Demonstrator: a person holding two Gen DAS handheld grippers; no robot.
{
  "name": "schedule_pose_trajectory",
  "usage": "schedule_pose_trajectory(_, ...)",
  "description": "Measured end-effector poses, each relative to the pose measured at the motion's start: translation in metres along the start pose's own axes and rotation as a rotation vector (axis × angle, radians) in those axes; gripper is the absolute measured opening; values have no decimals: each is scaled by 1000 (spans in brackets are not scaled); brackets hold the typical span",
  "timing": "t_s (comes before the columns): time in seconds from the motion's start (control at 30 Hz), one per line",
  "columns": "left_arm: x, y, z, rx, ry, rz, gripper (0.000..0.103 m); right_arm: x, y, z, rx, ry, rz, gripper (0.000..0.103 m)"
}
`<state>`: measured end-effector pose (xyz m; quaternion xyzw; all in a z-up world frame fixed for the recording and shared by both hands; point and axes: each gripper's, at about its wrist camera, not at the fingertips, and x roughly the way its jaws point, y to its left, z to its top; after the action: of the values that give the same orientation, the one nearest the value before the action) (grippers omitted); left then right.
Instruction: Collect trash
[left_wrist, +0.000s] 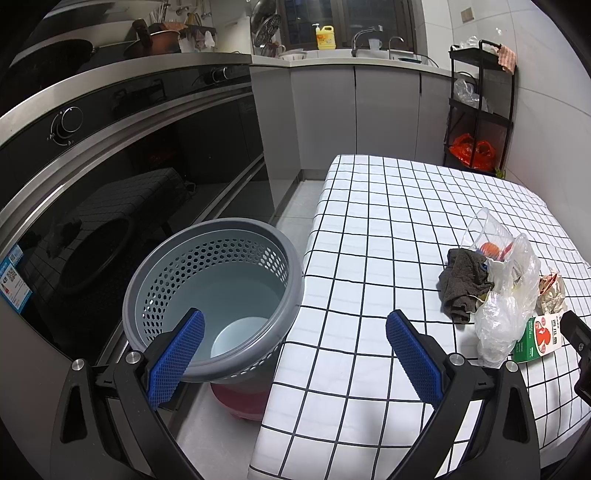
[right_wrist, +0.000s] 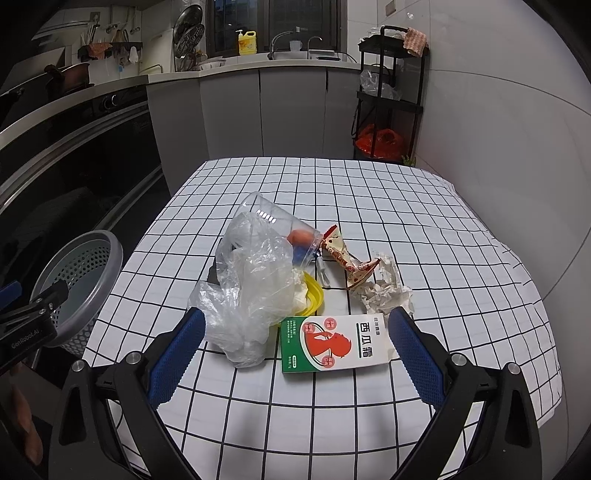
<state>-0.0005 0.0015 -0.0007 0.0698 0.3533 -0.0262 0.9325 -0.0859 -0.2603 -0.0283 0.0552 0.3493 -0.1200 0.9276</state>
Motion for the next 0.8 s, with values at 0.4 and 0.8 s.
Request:
schedule_pose_trajectory(0.4, 0, 0, 0, 1, 0, 1, 97, 0, -1, 0, 0, 3, 6, 95)
schedule_pose_trajectory(0.8, 5, -1, -3, 10, 7, 1, 97, 1, -8, -4, 9, 6, 29, 95)
